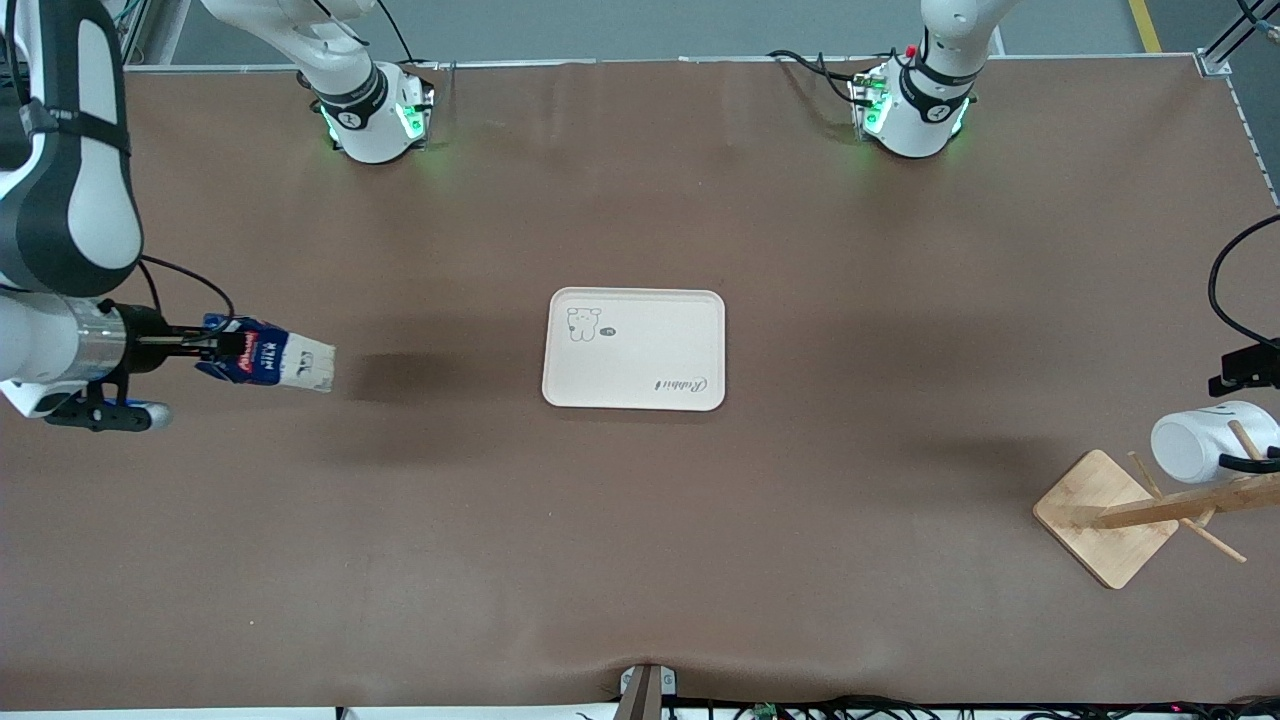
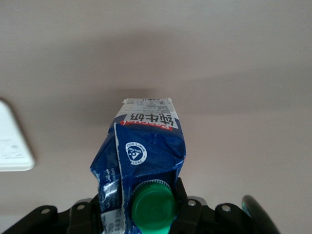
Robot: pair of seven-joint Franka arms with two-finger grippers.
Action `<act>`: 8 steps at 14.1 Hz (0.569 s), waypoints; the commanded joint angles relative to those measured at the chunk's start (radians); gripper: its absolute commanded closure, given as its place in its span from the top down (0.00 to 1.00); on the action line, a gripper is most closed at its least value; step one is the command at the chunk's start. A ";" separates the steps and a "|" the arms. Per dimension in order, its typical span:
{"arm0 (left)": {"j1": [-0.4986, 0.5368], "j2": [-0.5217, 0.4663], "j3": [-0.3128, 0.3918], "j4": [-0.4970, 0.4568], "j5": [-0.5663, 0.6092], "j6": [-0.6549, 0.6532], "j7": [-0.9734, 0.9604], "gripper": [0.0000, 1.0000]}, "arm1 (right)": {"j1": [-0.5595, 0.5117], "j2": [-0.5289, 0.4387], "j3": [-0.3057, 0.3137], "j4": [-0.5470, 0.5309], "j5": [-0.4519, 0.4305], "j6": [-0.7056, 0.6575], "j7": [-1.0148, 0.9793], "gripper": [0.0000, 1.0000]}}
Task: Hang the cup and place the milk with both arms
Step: 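Carry the carton off the tray while the left gripper hangs the mug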
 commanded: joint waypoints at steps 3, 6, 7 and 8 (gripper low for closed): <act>0.005 -0.102 -0.055 -0.004 -0.015 -0.104 -0.203 1.00 | -0.038 -0.139 0.019 -0.296 -0.114 0.227 -0.054 0.00; 0.005 -0.130 -0.109 -0.004 -0.014 -0.151 -0.341 1.00 | -0.048 -0.159 0.019 -0.398 -0.119 0.298 -0.129 0.00; 0.005 -0.141 -0.127 -0.004 -0.014 -0.162 -0.369 1.00 | -0.044 -0.172 0.020 -0.418 -0.125 0.319 -0.131 0.00; 0.005 -0.150 -0.144 -0.004 -0.014 -0.173 -0.381 1.00 | -0.038 -0.182 0.022 -0.435 -0.145 0.347 -0.129 0.00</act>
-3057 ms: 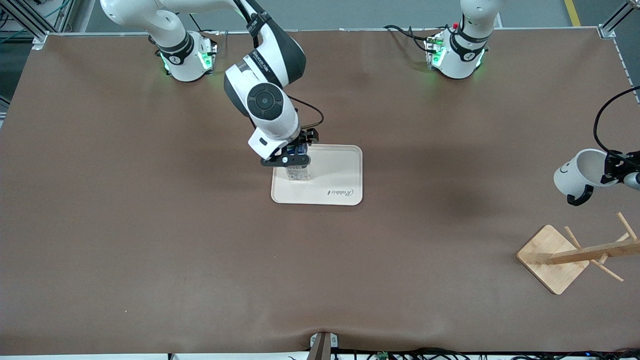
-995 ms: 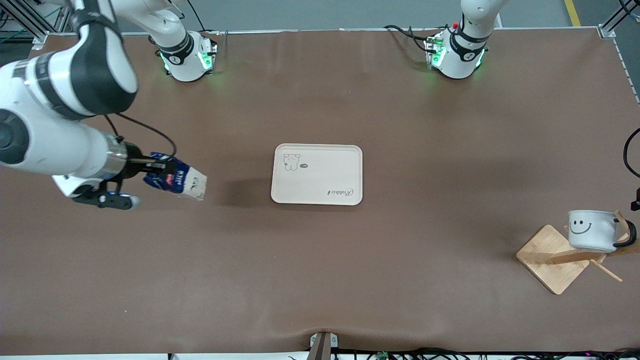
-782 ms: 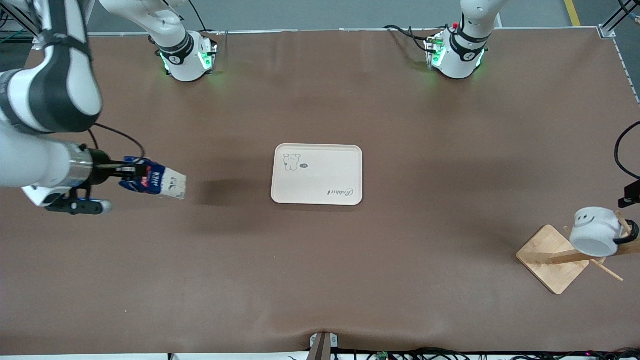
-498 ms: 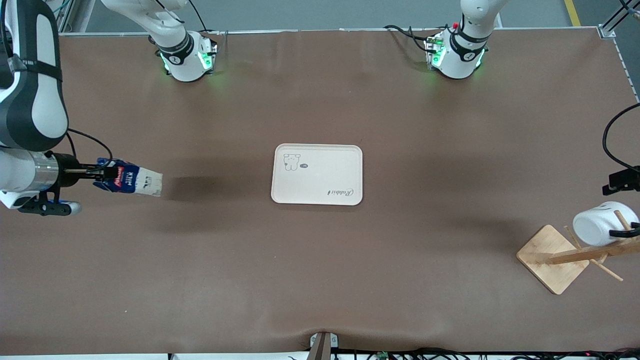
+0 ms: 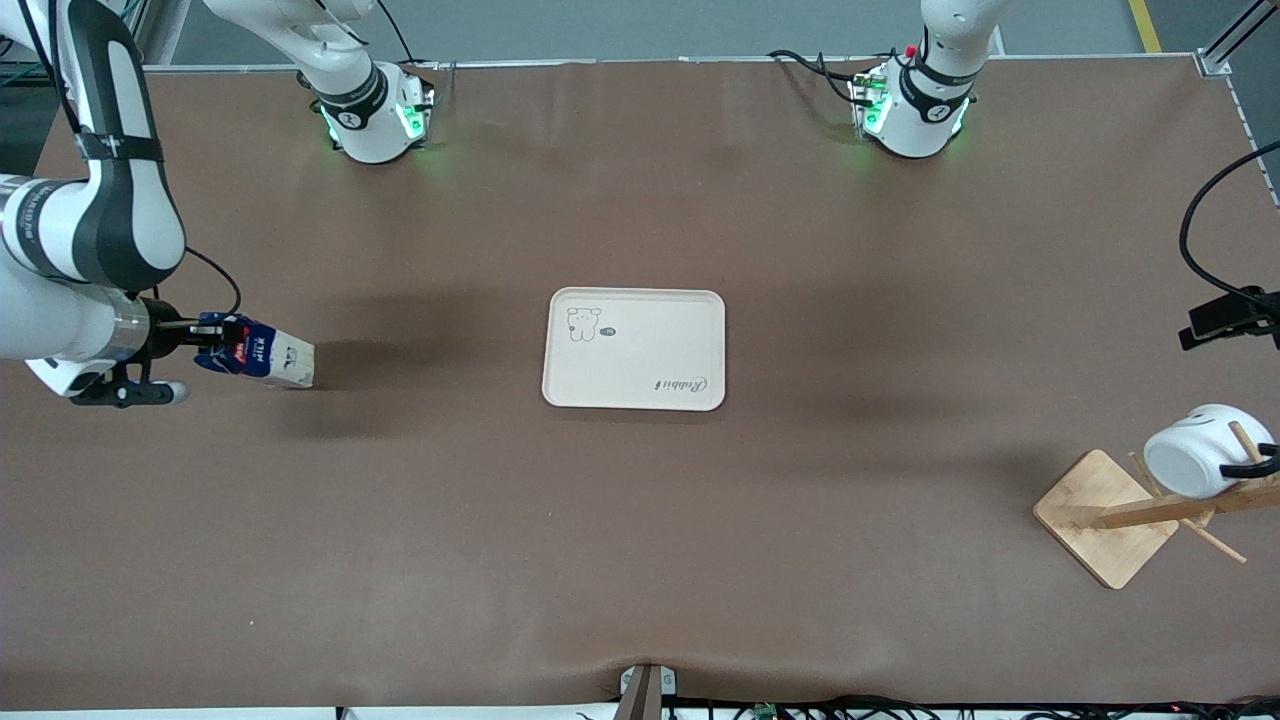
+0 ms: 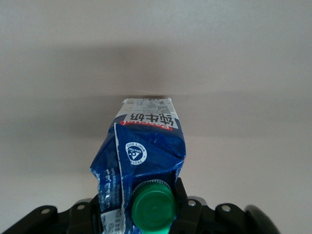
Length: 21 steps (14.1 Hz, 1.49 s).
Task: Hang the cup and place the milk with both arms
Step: 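Lower the carton to the table while the left gripper withdraws from the mug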
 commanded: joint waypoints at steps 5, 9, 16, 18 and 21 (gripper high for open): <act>-0.026 -0.082 -0.059 -0.008 -0.016 -0.068 -0.076 1.00 | -0.015 -0.076 0.020 -0.144 -0.050 0.111 -0.013 0.00; -0.331 -0.158 0.245 -0.020 -0.070 -0.091 -0.064 1.00 | -0.018 -0.075 0.020 -0.163 -0.050 0.126 -0.011 0.86; -0.589 -0.220 0.580 -0.054 -0.163 -0.091 -0.047 1.00 | -0.020 -0.073 0.020 -0.163 -0.050 0.125 -0.013 1.00; -0.696 -0.227 0.700 -0.058 -0.164 -0.091 -0.049 1.00 | -0.021 -0.073 0.020 -0.163 -0.050 0.125 -0.013 1.00; -0.721 -0.252 0.726 -0.089 -0.166 -0.093 -0.049 1.00 | -0.020 -0.073 0.020 -0.163 -0.050 0.123 -0.013 1.00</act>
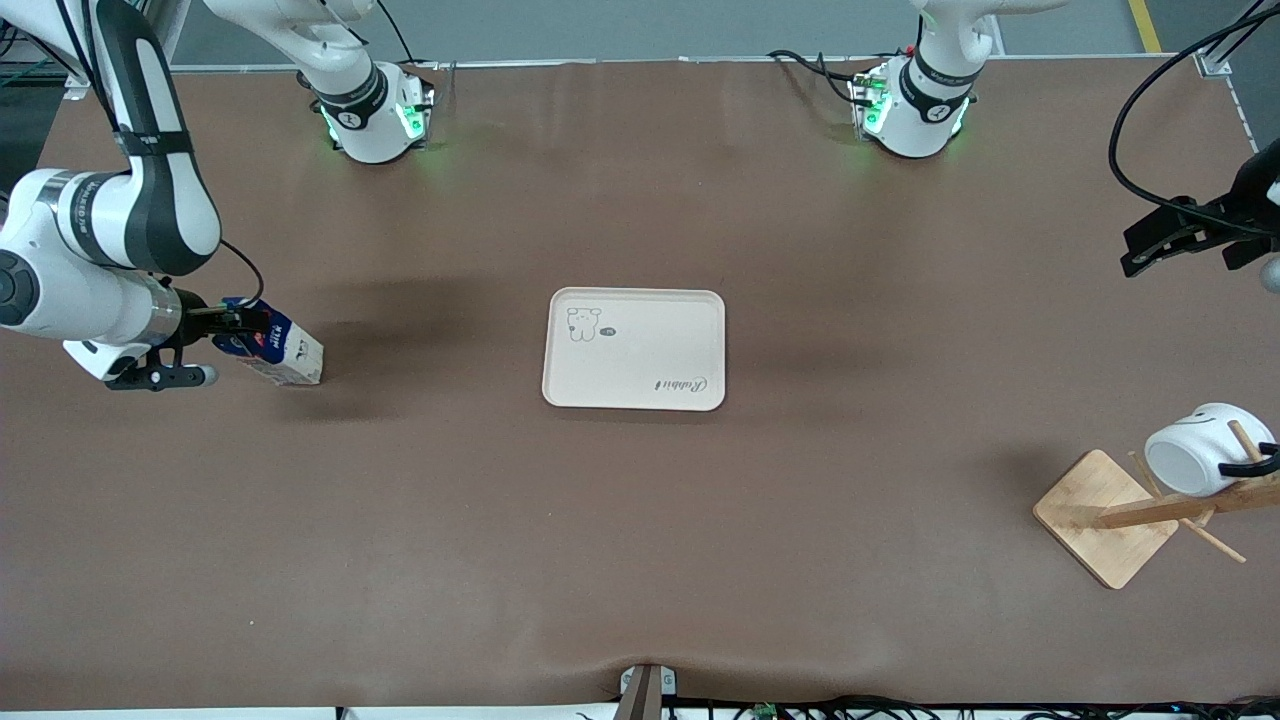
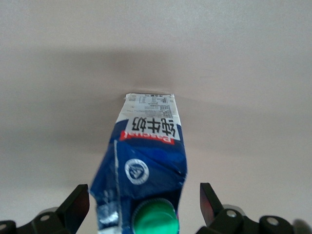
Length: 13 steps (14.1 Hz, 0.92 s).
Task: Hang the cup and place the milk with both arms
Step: 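Lower the carton to the table while the left gripper withdraws from the mug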
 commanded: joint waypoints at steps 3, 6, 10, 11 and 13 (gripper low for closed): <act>-0.031 -0.080 0.024 -0.091 -0.013 0.000 0.003 1.00 | -0.018 -0.031 0.013 -0.024 -0.021 0.001 -0.006 1.00; -0.031 -0.094 0.016 -0.116 -0.015 -0.002 0.003 1.00 | -0.024 -0.028 0.013 0.022 -0.014 -0.040 -0.035 1.00; -0.030 -0.094 0.013 -0.114 -0.015 -0.002 0.003 1.00 | -0.015 -0.019 0.016 0.186 -0.007 -0.158 -0.037 1.00; -0.030 -0.090 0.013 -0.114 -0.015 -0.002 0.003 1.00 | -0.018 -0.009 0.018 0.260 -0.001 -0.221 -0.038 1.00; -0.030 -0.085 0.013 -0.113 -0.015 -0.001 0.003 1.00 | -0.012 0.050 0.019 0.465 0.033 -0.383 -0.041 1.00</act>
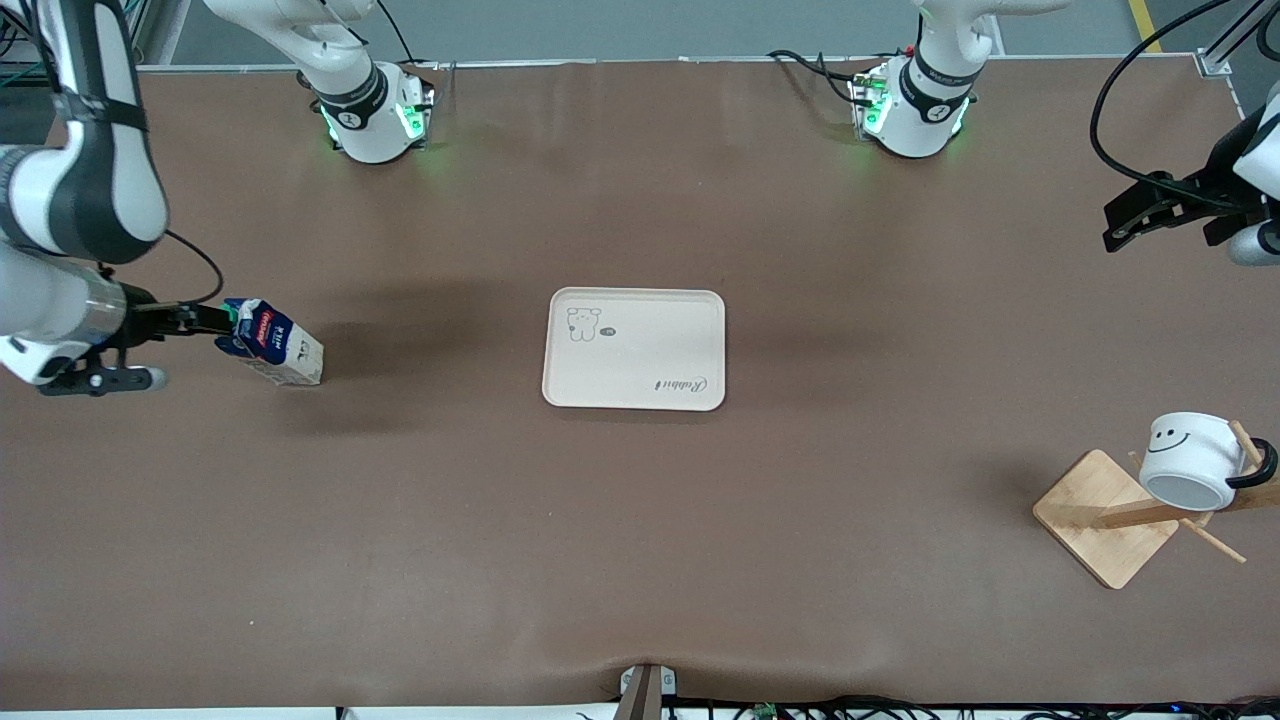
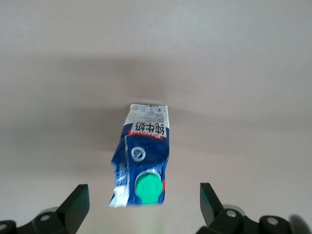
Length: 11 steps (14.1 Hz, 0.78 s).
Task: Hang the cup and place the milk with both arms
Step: 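Open the right gripper to release the carton and raise it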
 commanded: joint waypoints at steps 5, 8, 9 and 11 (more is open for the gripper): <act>-0.004 -0.020 0.007 -0.016 -0.015 -0.001 0.003 1.00 | -0.016 0.093 0.009 0.410 0.088 -0.227 0.007 1.00; -0.004 -0.025 0.007 -0.017 -0.016 -0.004 0.005 1.00 | -0.032 0.052 0.009 0.424 0.106 -0.253 -0.003 1.00; -0.002 -0.026 0.007 -0.019 -0.016 -0.004 0.005 1.00 | -0.017 0.003 0.013 0.418 0.119 -0.297 0.000 1.00; -0.002 -0.025 0.007 -0.020 -0.015 -0.004 0.005 1.00 | 0.014 -0.045 0.009 0.413 0.108 -0.312 0.027 1.00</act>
